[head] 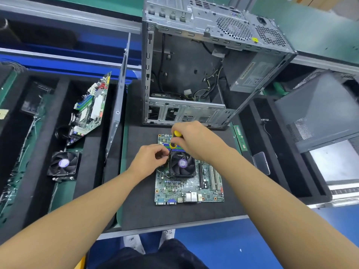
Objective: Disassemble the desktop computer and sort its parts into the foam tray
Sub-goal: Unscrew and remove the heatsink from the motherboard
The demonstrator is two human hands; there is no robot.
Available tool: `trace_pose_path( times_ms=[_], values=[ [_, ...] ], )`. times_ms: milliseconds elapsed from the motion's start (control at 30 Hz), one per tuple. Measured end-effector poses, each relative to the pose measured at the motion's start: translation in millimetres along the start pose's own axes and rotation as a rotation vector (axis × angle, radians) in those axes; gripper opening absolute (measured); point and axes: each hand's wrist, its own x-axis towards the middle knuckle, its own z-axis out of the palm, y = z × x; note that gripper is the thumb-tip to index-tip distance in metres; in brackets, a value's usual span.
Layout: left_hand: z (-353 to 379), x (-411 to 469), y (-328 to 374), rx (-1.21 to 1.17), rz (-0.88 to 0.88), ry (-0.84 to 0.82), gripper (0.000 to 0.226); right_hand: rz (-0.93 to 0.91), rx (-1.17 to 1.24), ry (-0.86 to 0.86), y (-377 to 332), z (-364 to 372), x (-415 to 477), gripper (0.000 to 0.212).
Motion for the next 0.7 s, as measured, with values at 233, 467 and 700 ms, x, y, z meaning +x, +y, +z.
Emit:
trace_pose_path(
  times_ms=[233, 467, 700],
  values=[
    [-1, 2, -6, 0.003, 0.008, -0.041, 0.018, -0.003, -0.059, -0.073, 0, 1, 9, 0.013],
    [1, 5, 16, -0.081, 0.149, 0.118, 0.015, -0.143, -0.237, -0.135, -5, 0, 13, 0.032],
    [-4, 12, 19, -0.175, -0.041, 0.033, 0.013, -0.012, -0.061, -0.120, -4, -7, 7, 0.037]
  ],
)
